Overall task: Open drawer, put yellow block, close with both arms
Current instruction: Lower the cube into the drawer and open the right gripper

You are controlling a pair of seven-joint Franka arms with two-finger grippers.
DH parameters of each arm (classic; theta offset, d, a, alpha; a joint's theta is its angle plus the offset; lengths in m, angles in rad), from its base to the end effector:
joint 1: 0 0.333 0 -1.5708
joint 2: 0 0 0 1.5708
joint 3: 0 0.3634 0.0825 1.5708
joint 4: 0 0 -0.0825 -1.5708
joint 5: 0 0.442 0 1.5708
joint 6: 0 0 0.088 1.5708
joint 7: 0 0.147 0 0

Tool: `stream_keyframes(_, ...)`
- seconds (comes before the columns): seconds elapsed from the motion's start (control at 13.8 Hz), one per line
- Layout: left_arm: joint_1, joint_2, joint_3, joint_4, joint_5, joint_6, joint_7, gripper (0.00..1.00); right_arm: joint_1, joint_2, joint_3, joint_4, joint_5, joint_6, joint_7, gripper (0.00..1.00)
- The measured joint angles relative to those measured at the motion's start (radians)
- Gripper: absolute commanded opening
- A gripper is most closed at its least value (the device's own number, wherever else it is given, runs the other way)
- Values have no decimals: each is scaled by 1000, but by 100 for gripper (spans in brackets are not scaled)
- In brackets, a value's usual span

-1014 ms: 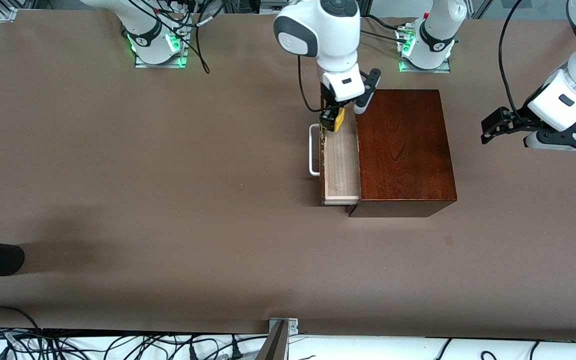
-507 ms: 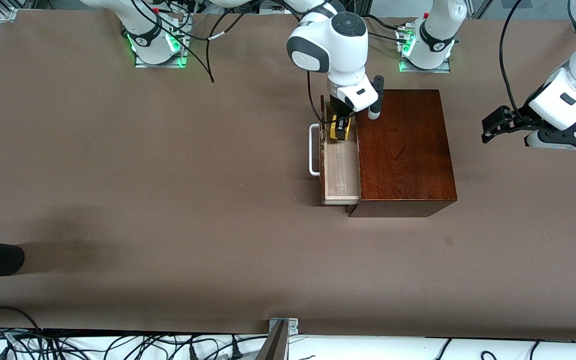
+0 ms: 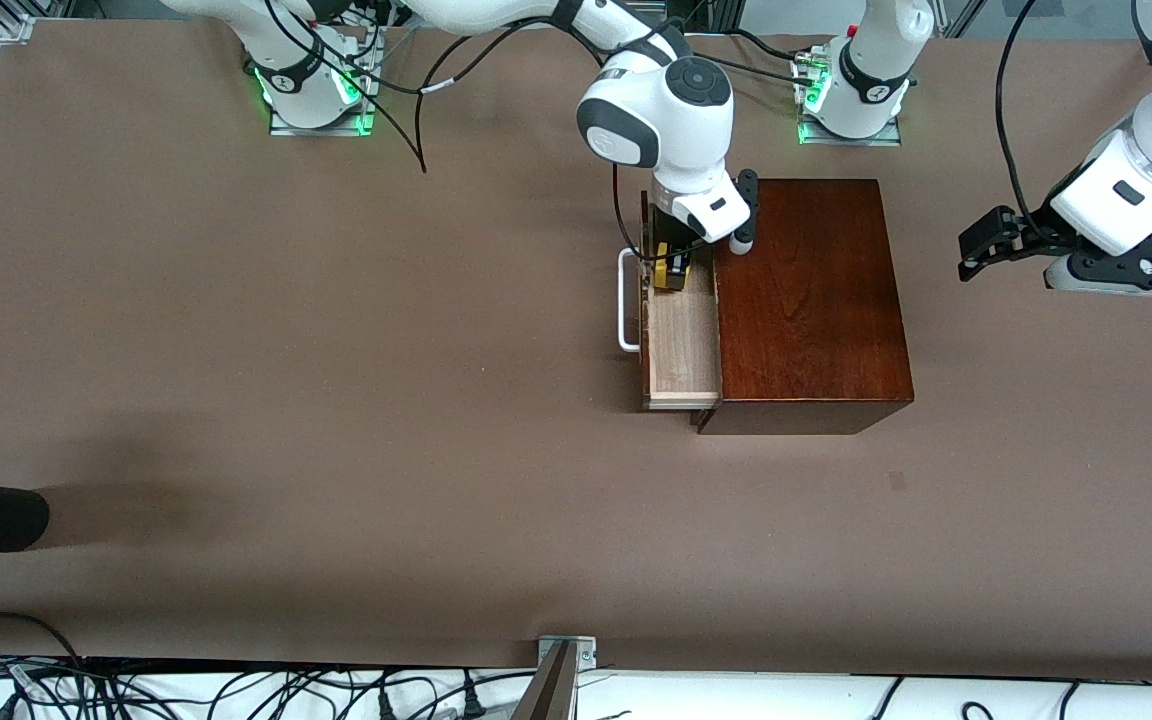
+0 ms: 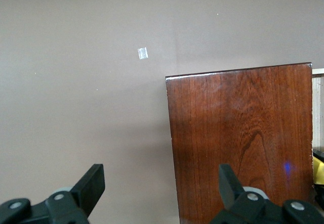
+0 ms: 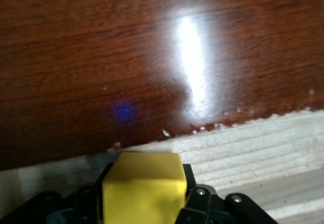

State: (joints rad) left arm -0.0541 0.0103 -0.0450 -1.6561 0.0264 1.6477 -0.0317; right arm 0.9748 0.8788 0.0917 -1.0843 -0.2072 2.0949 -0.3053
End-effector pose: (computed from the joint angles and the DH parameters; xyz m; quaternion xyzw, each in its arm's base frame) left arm 0.6167 -0.0575 0.5869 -0.9993 0.0348 0.0085 0.0135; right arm 0.4617 0.7490 0.2768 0.7535 0.6514 0.0842 0.0297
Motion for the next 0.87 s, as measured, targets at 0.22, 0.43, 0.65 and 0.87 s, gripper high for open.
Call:
stream_keyframes(0.22, 0, 0, 0, 1, 0, -1, 0, 100, 0, 5, -1, 1, 0, 4, -9, 27)
stream_keyframes(0.43, 0, 0, 0, 1, 0, -1, 0, 100, -4, 6, -3, 1, 0, 8, -11, 100)
stream_keyframes(0.65, 0, 0, 0, 1, 0, -2, 0, 100, -13, 7, -6, 5, 0, 8, -11, 100)
stream_keyframes(0.87, -3, 0, 0, 1, 0, -2, 0, 100, -19, -10, -6, 47, 27, -1, -10, 100)
